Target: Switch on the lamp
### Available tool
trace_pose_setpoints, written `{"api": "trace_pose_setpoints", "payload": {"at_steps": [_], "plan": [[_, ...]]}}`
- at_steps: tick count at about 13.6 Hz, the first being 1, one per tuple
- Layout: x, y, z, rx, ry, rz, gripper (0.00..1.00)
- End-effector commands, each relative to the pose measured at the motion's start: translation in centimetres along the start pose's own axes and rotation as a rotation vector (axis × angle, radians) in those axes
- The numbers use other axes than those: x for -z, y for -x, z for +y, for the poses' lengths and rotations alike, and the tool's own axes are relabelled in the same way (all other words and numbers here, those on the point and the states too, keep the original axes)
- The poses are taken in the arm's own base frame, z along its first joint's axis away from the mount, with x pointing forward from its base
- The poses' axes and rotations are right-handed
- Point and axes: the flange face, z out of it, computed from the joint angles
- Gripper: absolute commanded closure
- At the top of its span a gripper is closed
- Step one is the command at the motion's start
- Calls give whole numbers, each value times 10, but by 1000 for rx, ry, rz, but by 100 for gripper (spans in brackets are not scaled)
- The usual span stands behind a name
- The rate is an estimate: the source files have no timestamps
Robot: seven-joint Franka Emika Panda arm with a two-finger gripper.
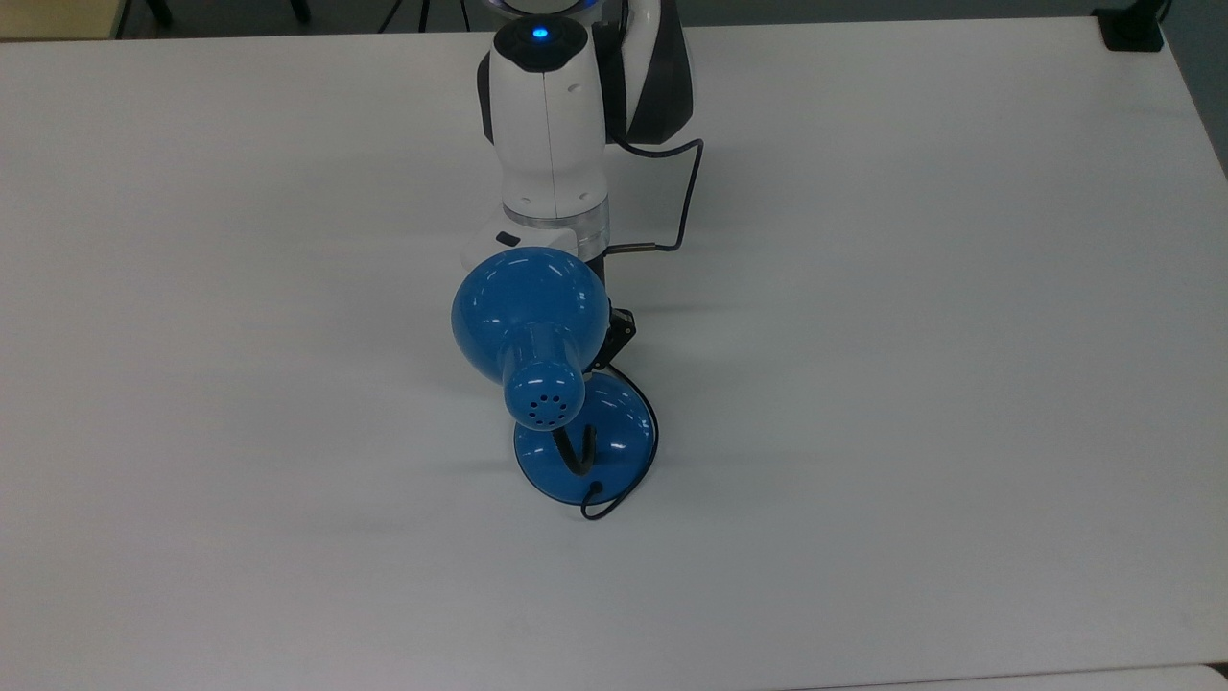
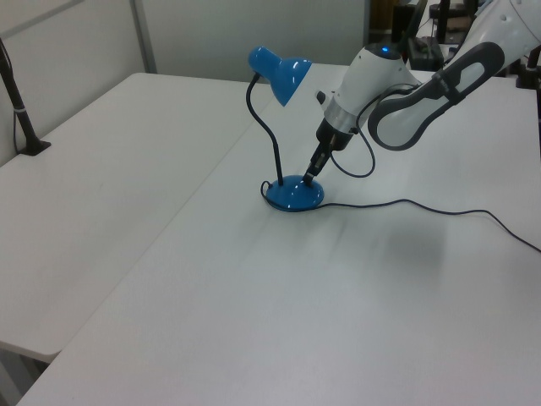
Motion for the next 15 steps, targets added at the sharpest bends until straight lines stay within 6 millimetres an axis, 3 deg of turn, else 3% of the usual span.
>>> {"api": "trace_pose_setpoints", "payload": {"at_steps": [1, 5, 7, 10, 12, 15], "plan": [[-17, -1, 4, 44, 7, 19, 100], [-15, -4, 9, 70, 15, 56, 100], [5, 1, 0, 74, 8, 47, 100], [46, 24, -11, 79, 18, -112, 100], [91, 27, -10, 72, 43, -287, 100], [149, 21, -5, 58, 67, -383, 100]]}}
